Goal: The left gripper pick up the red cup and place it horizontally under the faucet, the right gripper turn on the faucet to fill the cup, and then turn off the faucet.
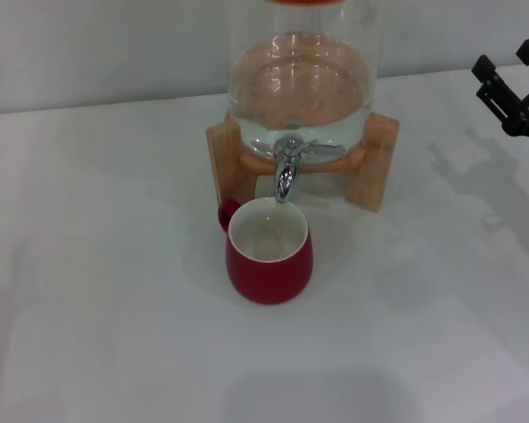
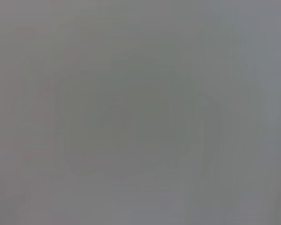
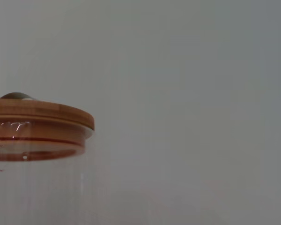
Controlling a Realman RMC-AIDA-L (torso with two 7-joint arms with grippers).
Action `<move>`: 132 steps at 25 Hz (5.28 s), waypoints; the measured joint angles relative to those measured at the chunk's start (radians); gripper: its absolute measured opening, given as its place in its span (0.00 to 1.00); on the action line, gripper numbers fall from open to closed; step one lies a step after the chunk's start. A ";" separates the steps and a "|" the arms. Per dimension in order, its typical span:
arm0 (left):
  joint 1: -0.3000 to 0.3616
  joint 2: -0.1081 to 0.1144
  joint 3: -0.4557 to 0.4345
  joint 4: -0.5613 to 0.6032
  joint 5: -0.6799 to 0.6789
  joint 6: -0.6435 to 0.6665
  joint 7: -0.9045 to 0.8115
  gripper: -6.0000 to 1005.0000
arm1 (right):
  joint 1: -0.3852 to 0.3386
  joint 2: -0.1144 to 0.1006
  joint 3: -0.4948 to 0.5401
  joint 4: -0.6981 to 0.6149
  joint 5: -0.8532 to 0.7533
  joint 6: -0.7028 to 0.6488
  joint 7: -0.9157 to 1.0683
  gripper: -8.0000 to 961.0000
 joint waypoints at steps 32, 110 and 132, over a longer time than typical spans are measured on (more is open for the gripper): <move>0.012 0.003 0.006 0.045 -0.056 -0.025 0.000 0.49 | -0.055 -0.002 -0.190 -0.002 0.000 -0.078 0.023 0.75; -0.001 0.001 0.012 0.072 -0.050 -0.053 0.000 0.49 | 0.045 0.010 -0.482 -0.043 -0.063 -0.094 0.106 0.75; -0.009 0.001 0.012 0.072 -0.050 -0.062 0.000 0.49 | 0.036 0.004 -0.504 -0.050 -0.064 -0.105 0.136 0.75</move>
